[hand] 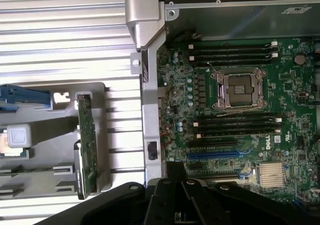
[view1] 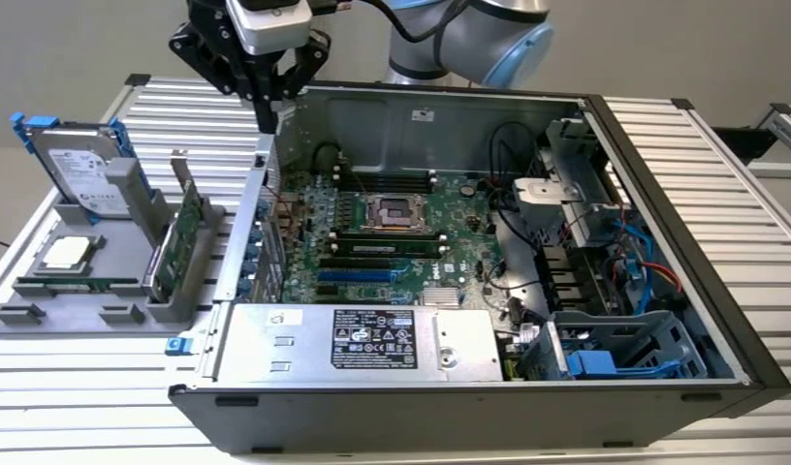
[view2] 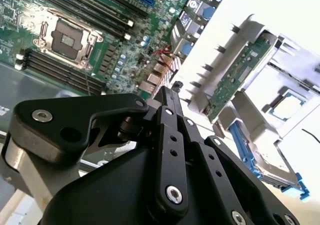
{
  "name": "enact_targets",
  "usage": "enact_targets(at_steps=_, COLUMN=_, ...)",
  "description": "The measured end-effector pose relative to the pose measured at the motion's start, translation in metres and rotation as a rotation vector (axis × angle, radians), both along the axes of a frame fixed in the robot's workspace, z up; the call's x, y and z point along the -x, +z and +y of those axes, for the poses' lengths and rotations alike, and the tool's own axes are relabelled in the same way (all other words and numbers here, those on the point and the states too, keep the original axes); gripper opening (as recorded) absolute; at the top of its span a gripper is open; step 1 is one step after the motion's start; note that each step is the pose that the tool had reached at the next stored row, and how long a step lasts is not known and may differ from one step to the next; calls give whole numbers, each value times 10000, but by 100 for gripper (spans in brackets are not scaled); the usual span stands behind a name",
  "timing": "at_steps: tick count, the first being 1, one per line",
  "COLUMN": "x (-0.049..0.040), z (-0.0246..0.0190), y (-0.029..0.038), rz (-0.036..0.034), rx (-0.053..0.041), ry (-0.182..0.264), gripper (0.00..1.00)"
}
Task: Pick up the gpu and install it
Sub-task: 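Reach for the gpu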
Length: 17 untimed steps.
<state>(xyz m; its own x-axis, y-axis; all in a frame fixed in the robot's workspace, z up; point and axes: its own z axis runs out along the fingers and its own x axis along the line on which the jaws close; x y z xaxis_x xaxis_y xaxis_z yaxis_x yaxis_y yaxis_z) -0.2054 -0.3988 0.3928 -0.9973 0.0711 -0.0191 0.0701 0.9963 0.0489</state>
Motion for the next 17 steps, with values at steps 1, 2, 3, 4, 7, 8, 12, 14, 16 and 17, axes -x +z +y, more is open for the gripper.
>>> enact_targets(at_steps=1, x=15, z=0, y=0, rz=0, rx=0, ry=0, gripper=0)
enact_targets(at_steps=2, x=30, z=0, y=1, rz=1, rx=1, ry=1, gripper=0)
enact_targets(at_steps=3, x=46, z=0, y=0, rz=0, rx=0, ry=2, gripper=0)
enact_targets(at_steps=4, x=61, z=0, y=0, rz=0, rx=1, ry=2, gripper=0)
enact_targets(at_steps=7, x=111, z=-1, y=0, rz=0, rx=0, ry=2, gripper=0)
enact_targets(at_steps=8, x=129, z=-2, y=1, rz=1, rx=-1, ry=3, gripper=0)
enact_targets(at_steps=12, x=196, z=-6, y=0, rz=0, rx=-5, ry=3, gripper=0)
enact_targets(at_steps=14, x=228, z=-9, y=0, rz=0, rx=-7, ry=3, gripper=0)
enact_targets(at_steps=16, x=260, z=-11, y=0, rz=0, rx=-9, ry=4, gripper=0)
enact_targets(at_steps=17, x=275, z=-12, y=0, rz=0, rx=-9, ry=4, gripper=0)
